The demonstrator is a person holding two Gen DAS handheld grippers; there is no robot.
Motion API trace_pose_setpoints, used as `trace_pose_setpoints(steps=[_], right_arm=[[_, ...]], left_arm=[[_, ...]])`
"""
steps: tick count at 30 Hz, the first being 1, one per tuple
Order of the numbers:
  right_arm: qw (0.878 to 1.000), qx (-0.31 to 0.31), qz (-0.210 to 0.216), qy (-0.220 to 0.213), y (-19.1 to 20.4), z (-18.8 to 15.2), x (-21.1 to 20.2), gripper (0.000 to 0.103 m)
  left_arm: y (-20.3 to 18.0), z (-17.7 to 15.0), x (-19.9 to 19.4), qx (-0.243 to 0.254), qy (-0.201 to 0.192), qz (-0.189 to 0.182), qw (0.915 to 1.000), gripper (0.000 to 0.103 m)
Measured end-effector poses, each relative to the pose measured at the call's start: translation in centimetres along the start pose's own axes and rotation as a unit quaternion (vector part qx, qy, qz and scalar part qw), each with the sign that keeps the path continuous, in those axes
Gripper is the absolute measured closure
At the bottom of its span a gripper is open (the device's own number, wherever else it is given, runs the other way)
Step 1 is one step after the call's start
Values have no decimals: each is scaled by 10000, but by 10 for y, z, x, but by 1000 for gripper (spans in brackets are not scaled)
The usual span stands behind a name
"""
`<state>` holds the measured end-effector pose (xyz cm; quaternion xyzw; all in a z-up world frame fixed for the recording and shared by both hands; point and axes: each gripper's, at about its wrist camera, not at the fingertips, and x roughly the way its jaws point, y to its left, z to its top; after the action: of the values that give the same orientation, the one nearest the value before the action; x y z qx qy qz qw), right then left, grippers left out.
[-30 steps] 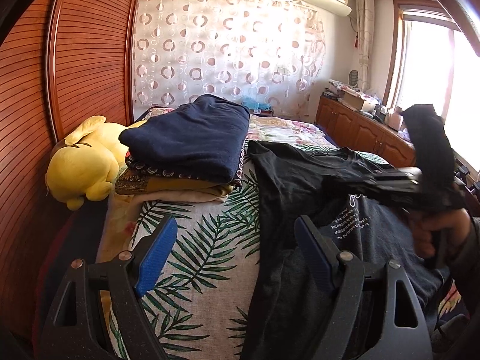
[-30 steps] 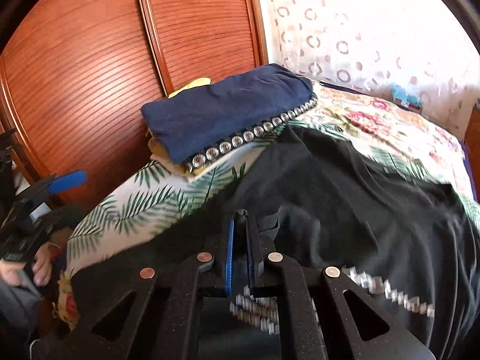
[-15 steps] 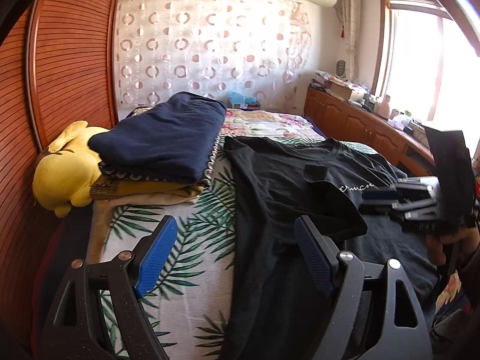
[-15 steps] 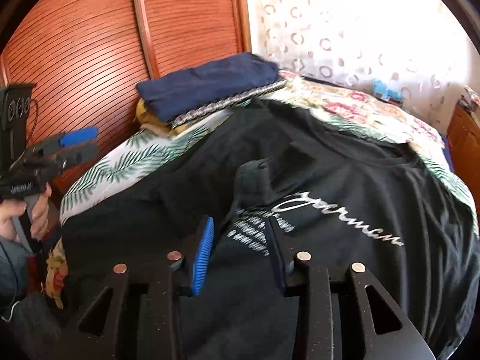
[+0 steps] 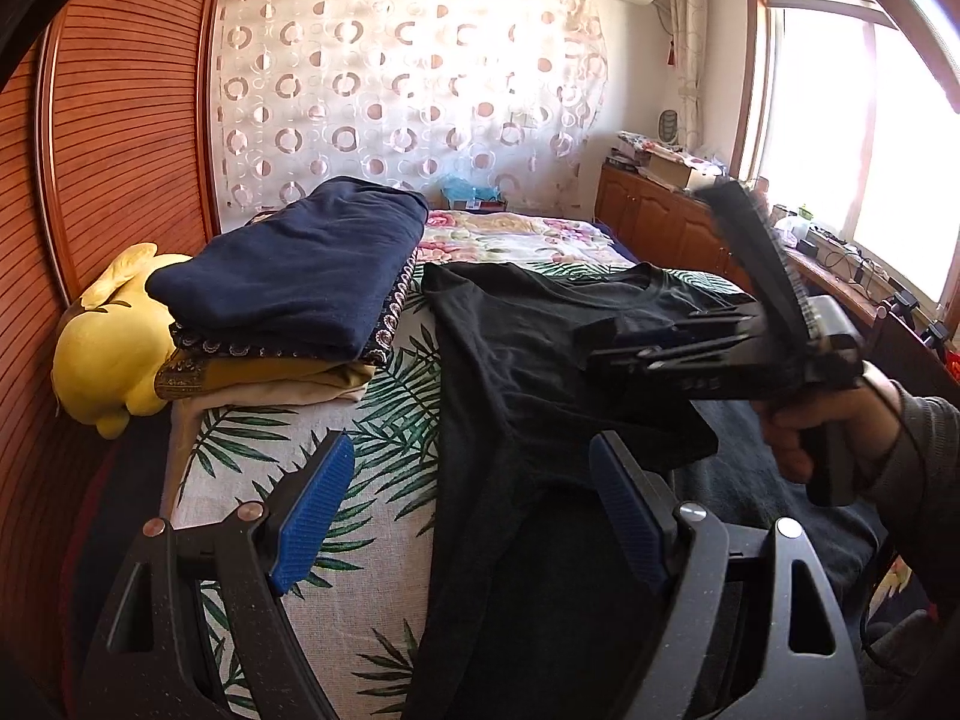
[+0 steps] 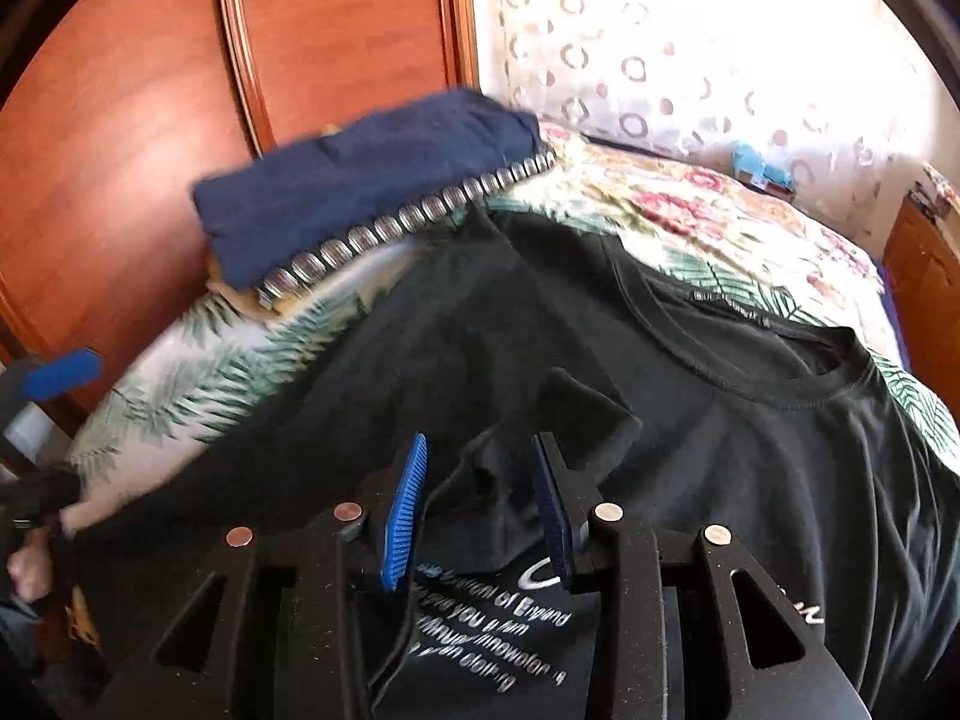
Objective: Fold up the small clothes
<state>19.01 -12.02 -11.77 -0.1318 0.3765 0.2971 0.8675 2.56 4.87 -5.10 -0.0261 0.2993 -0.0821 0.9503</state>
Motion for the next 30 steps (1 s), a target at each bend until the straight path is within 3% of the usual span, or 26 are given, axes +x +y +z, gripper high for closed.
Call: trace_pose_setpoints(steps=[8, 13, 19, 22, 26, 28, 30], right_arm=[[9982, 221, -563, -2, -29, -27, -29, 66], [9974, 406, -586, -129, -39, -37, -57, 66], [9983, 307, -102, -493, -31, -30, -76, 66], [9985, 117, 231, -477, -17, -20, -67, 67], [9992, -40, 312, -251, -5, -8, -45, 70], [9996, -111, 255, -68, -4, -6, -33, 77], [9993, -181, 303, 99, -7, -7, -26, 95]], left_arm=[[-3, -1, 2, -9, 10, -16, 10000, 22], [-11, -1, 5, 46, 39, -73, 10000, 22], [-17, -2, 9, 77, 80, -124, 9999, 22], [-18, -2, 9, 85, 96, -125, 9998, 22], [-17, -2, 8, 86, 103, -127, 9998, 22], [-17, -2, 8, 81, 110, -132, 9998, 22], [-17, -2, 9, 80, 110, -135, 9998, 22]])
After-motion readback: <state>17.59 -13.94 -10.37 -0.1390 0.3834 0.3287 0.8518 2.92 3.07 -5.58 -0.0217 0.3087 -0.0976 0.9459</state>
